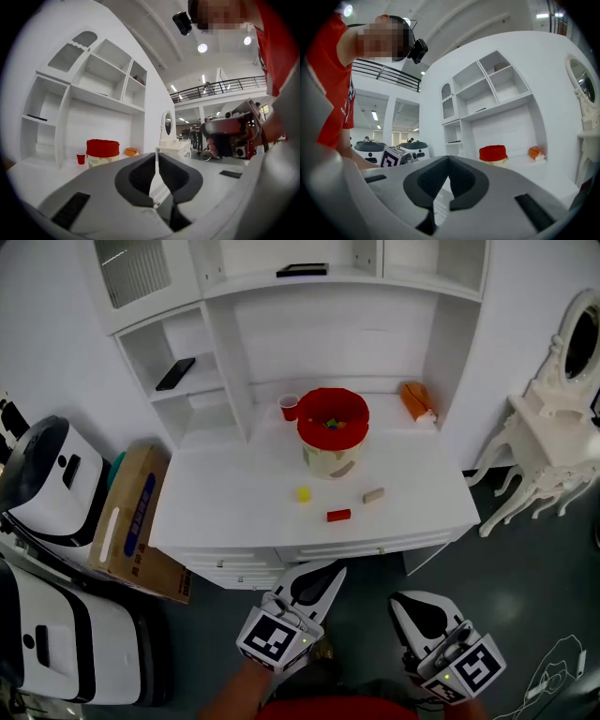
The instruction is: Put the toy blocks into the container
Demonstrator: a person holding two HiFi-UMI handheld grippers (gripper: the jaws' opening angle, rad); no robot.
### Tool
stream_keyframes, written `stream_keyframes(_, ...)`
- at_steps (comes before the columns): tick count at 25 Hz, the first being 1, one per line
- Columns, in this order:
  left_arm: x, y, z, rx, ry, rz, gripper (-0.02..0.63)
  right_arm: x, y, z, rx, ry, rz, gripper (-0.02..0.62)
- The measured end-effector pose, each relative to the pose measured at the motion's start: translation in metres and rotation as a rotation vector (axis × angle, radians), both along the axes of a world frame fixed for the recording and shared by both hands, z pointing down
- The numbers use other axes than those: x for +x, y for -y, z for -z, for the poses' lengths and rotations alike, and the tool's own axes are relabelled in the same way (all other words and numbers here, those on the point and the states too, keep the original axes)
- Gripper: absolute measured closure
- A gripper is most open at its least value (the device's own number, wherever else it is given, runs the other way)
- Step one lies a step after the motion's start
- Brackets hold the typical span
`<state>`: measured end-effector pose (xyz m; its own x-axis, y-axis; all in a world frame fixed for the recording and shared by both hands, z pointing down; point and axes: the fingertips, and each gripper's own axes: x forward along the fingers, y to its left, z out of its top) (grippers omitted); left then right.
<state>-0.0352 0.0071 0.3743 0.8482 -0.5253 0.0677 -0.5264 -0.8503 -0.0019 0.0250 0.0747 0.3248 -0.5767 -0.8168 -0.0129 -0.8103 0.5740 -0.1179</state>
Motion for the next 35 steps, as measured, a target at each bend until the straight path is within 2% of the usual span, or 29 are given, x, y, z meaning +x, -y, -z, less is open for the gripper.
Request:
stream_keyframes(2,0.004,0.029,-0.009,-0.03,0.038,-0.013,0.566,0.0,0.025,-0.001,-0.01,-0.004,-0.014,0.583)
stream_keyframes(6,0.012,0.08,-0.038,0.026,0.167,-0.057,0.534,0.0,0.064,-0.009,-0.045,-0.016,-0.034,0.583)
stream_keyframes(11,0.025,0.126,-0.083,-0.009,0.336,-0.082,0.495,0.002,0.1,-0.015,-0.074,-0.018,-0.042,0.583)
stream_keyframes(14,0.035,0.145,-0.113,-0.034,0.448,-0.1,0.477,0.004,0.114,-0.019,-0.085,-0.017,-0.034,0.583)
stream_keyframes(19,0.047,0.167,-0.161,-0.084,0.585,-0.139,0.454,0.015,0.137,-0.027,-0.107,-0.018,-0.025,0.583)
stream_keyframes(24,0.054,0.182,-0.194,-0.123,0.666,-0.16,0.453,0.033,0.161,-0.035,-0.134,-0.014,-0.015,0.583)
stream_keyframes(26,0.054,0.183,-0.2,-0.136,0.672,-0.163,0.454,0.038,0.171,-0.04,-0.146,-0.012,-0.006,0.583)
stream_keyframes(27,0.054,0.183,-0.202,-0.144,0.667,-0.159,0.487,0.04,0.175,-0.042,-0.152,-0.011,-0.001,0.583)
stream_keyframes(30,0.052,0.183,-0.195,-0.184,0.59,-0.13,0.503,0.044,0.19,-0.047,-0.163,-0.004,0.017,0.583)
stream_keyframes(32,0.052,0.182,-0.173,-0.196,0.477,-0.098,0.503,0.046,0.198,-0.049,-0.167,0.01,0.028,0.583)
stream_keyframes(35,0.054,0.186,-0.106,-0.179,0.235,-0.022,0.503,0.049,0.208,-0.049,-0.166,0.035,0.045,0.583)
